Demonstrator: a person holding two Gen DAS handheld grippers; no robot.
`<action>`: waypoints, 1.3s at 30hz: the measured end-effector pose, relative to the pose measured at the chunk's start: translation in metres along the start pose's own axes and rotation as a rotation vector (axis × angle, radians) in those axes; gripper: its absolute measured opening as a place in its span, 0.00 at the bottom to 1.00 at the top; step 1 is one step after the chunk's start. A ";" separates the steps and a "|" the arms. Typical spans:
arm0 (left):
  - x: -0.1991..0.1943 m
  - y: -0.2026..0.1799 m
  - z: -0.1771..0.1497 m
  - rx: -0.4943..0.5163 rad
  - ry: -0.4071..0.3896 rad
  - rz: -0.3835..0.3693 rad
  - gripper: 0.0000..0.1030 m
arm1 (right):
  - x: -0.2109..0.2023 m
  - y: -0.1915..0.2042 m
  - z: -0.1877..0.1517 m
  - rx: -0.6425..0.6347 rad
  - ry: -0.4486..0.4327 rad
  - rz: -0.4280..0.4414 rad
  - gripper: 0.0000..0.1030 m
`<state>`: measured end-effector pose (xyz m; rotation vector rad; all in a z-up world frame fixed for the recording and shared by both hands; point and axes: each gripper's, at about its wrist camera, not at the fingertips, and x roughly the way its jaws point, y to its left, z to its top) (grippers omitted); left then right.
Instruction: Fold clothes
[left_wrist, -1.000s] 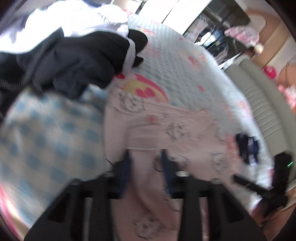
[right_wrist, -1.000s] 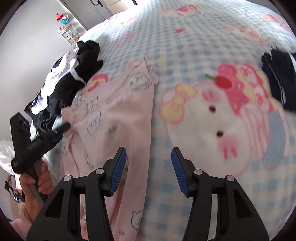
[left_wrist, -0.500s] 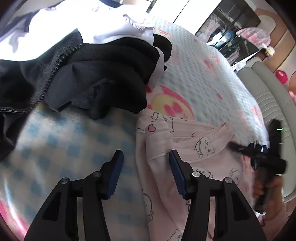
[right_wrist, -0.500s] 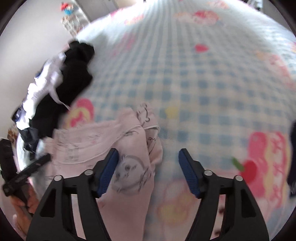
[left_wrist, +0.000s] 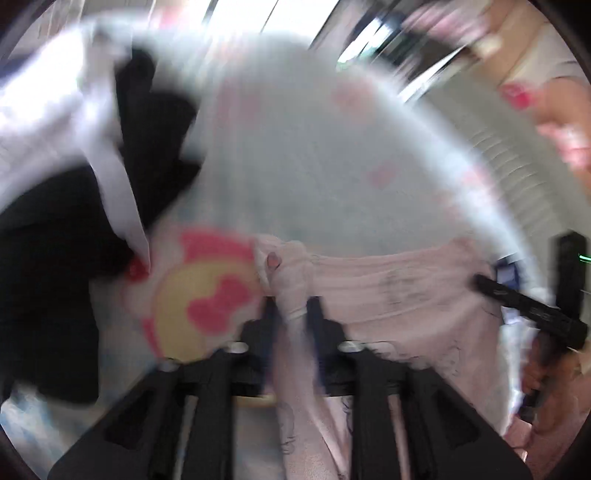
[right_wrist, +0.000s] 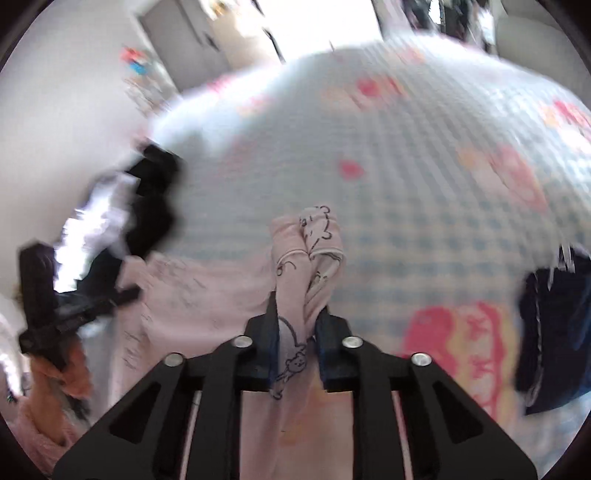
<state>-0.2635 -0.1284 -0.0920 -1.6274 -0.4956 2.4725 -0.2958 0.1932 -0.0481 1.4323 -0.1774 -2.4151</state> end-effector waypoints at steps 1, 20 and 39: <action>-0.003 -0.003 -0.003 0.006 0.027 0.011 0.31 | 0.003 -0.007 0.002 0.014 0.018 -0.034 0.24; -0.076 -0.002 -0.268 -0.301 -0.052 -0.330 0.56 | -0.045 0.051 -0.240 0.051 0.222 0.276 0.49; -0.104 -0.045 -0.299 -0.161 -0.083 -0.281 0.24 | -0.095 0.059 -0.269 0.023 0.102 0.251 0.15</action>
